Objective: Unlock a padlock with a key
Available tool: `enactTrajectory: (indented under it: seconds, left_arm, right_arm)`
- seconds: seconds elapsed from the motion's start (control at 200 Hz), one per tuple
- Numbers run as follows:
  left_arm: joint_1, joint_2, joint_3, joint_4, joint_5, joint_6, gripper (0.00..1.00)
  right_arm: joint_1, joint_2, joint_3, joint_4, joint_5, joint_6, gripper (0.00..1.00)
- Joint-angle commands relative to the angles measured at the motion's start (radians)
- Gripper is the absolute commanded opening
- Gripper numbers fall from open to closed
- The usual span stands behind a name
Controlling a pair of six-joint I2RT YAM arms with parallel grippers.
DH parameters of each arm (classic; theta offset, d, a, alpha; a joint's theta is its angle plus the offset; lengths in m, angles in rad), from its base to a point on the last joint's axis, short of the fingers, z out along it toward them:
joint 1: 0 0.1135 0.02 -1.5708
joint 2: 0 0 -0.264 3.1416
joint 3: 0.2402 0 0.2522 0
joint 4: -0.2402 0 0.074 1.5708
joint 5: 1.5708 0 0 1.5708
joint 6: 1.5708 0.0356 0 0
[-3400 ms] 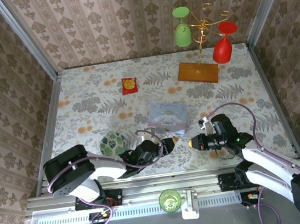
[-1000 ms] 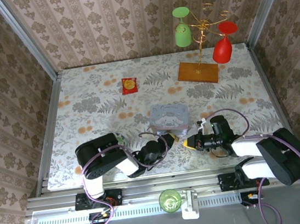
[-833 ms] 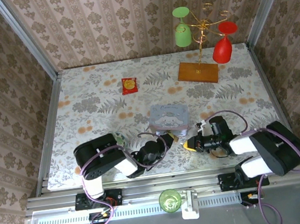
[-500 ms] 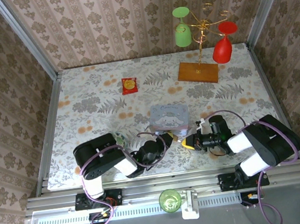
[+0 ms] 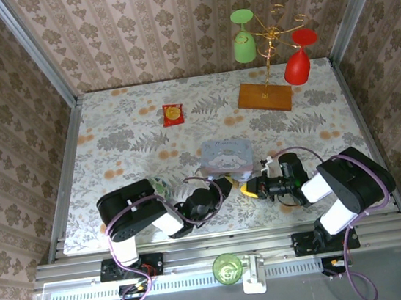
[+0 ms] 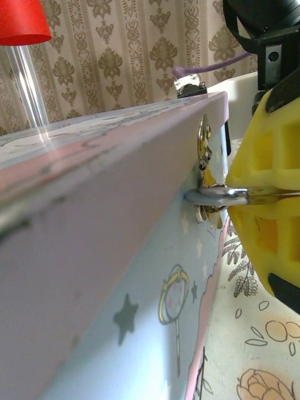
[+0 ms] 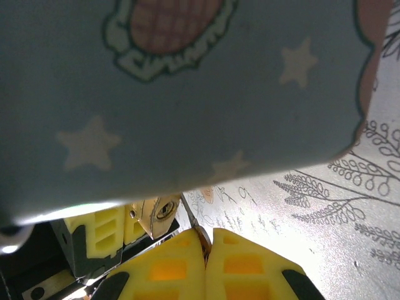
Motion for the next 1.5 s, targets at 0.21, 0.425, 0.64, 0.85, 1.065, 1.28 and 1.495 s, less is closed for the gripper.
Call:
enactTrajectory:
  seconds: [0.21,0.425,0.64,0.85,1.065,1.28,1.495]
  left_arm:
    - [0.018,-0.006,0.04,0.085,0.027,-0.008,0.0]
    - [0.031,-0.01,0.038,0.085,0.039,-0.002,0.0]
    - [0.028,-0.015,0.019,0.087,0.025,-0.012,0.0]
    - [0.023,-0.005,0.047,0.087,0.038,-0.02,0.0]
    - [0.023,-0.008,0.062,0.085,0.045,-0.008,0.0]
    - [0.011,0.019,0.074,0.086,0.05,-0.029,0.0]
    - [0.012,0.015,0.064,0.089,0.032,-0.019,0.0]
  right_arm:
    - [-0.012,-0.078,-0.019,-0.113,-0.019,-0.072,0.0]
    - [-0.029,-0.144,-0.01,-0.149,-0.034,-0.074,0.0]
    - [-0.064,-0.174,-0.019,-0.185,-0.053,-0.093,0.0]
    - [-0.075,-0.174,0.001,-0.2,-0.065,-0.104,0.0]
    - [-0.073,-0.169,0.0,-0.151,-0.094,-0.087,0.0]
    - [-0.074,-0.174,0.001,-0.13,-0.084,-0.07,0.0]
    - [-0.087,-0.214,-0.006,-0.185,-0.074,-0.099,0.0]
